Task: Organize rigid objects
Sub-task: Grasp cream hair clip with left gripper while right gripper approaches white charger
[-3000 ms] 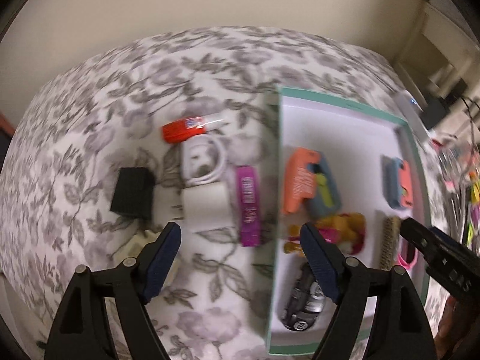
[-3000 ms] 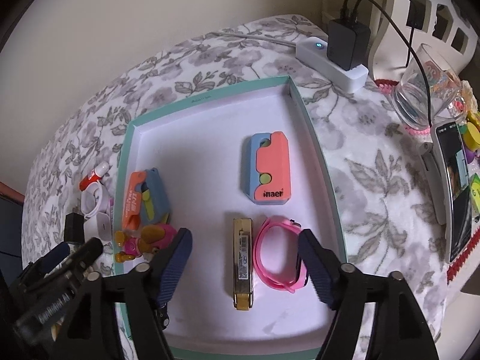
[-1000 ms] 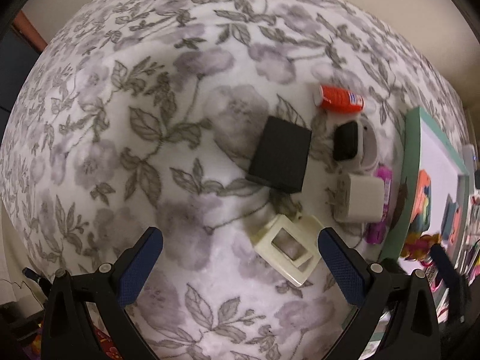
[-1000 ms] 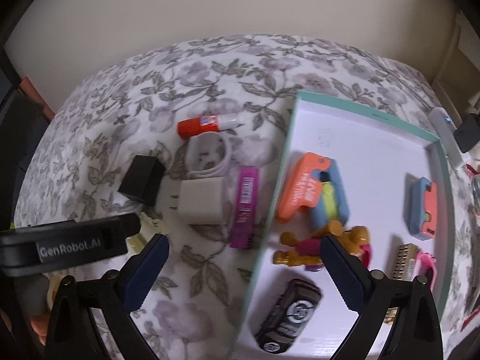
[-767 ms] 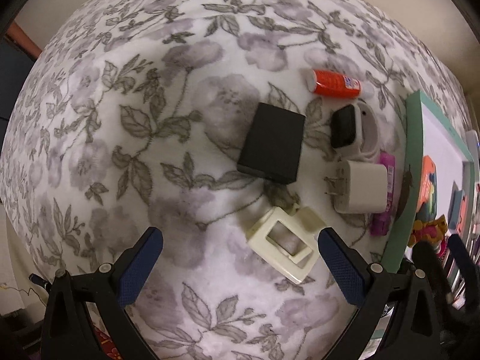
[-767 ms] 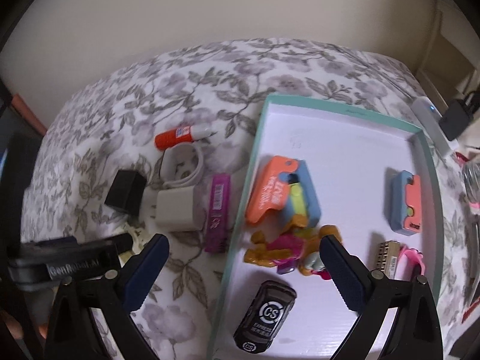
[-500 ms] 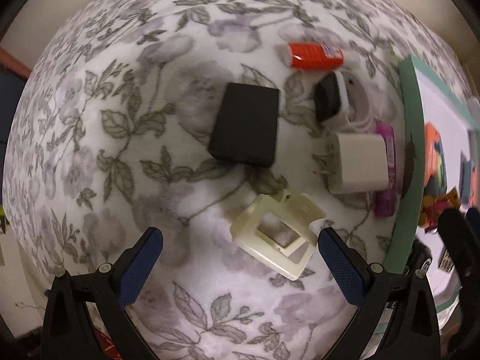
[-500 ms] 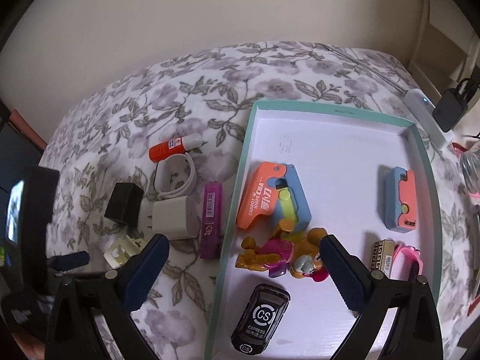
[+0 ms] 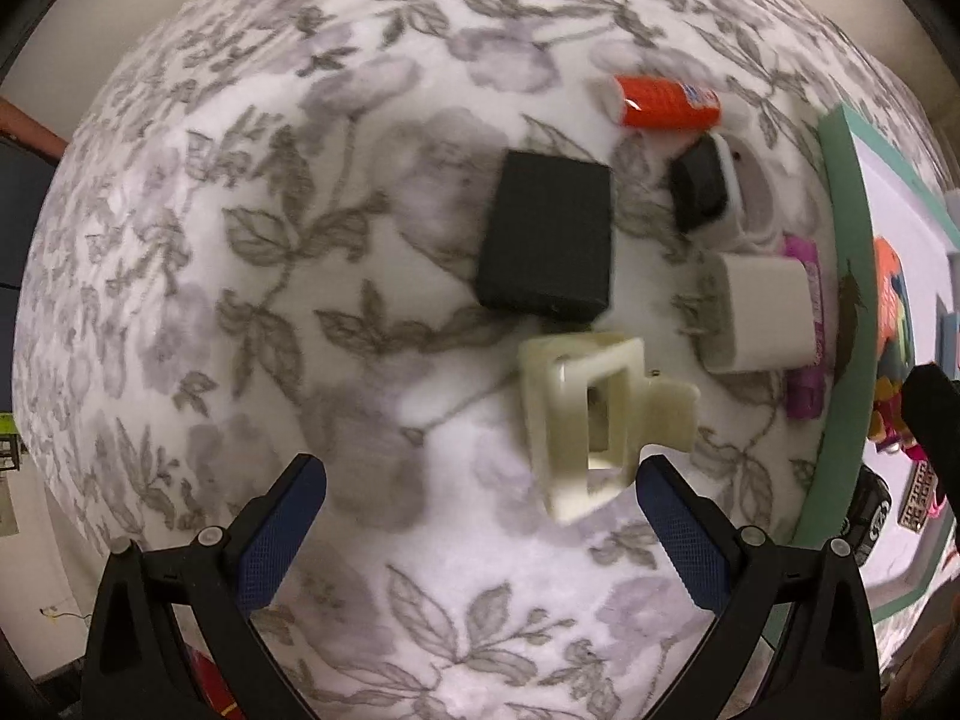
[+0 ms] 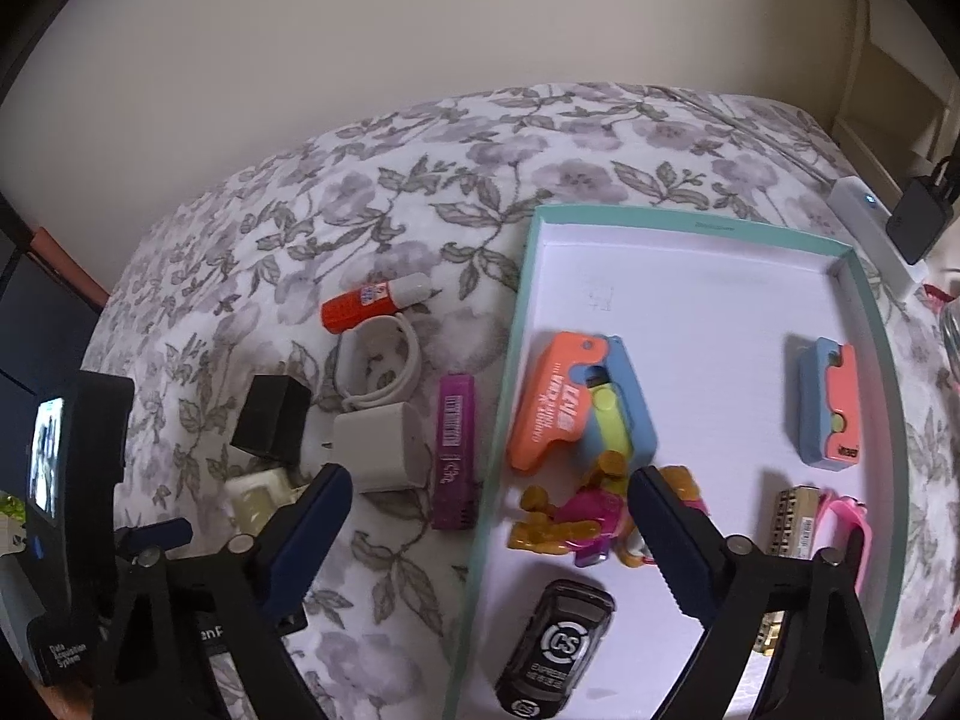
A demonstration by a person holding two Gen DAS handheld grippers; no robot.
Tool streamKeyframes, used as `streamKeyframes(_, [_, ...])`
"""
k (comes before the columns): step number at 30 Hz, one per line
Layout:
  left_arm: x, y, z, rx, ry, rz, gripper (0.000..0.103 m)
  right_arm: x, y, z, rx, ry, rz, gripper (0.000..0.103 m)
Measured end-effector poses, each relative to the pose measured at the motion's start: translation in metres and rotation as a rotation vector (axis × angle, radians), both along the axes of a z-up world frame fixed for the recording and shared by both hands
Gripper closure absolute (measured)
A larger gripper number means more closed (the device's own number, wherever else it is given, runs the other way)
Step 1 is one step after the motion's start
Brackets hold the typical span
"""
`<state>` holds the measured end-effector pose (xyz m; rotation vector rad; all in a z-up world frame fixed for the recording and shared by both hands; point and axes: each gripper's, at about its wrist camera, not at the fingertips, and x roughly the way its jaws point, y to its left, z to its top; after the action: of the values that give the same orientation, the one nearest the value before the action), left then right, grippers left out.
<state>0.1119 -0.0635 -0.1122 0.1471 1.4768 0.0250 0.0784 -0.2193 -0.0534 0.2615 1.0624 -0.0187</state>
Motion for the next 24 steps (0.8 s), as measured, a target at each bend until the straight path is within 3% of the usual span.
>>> streamKeyframes(7, [0.006, 0.009, 0.008, -0.002, -0.037, 0.005, 0.0, 0.007, 0.023, 0.001, 0.019, -0.02, 0.069, 0.023])
streamKeyframes(13, [0.01, -0.005, 0.023, 0.034, -0.094, -0.063, 0.001, 0.013, 0.031, -0.004, 0.026, -0.011, 0.086, 0.031])
streamKeyframes(20, [0.006, -0.021, 0.026, -0.045, -0.081, -0.076, 0.028, 0.017, 0.031, -0.008, 0.046, -0.004, 0.075, 0.035])
streamKeyframes(24, [0.005, -0.018, 0.032, -0.068, -0.075, -0.077, 0.035, 0.019, 0.033, -0.009, 0.056, -0.004, 0.074, 0.04])
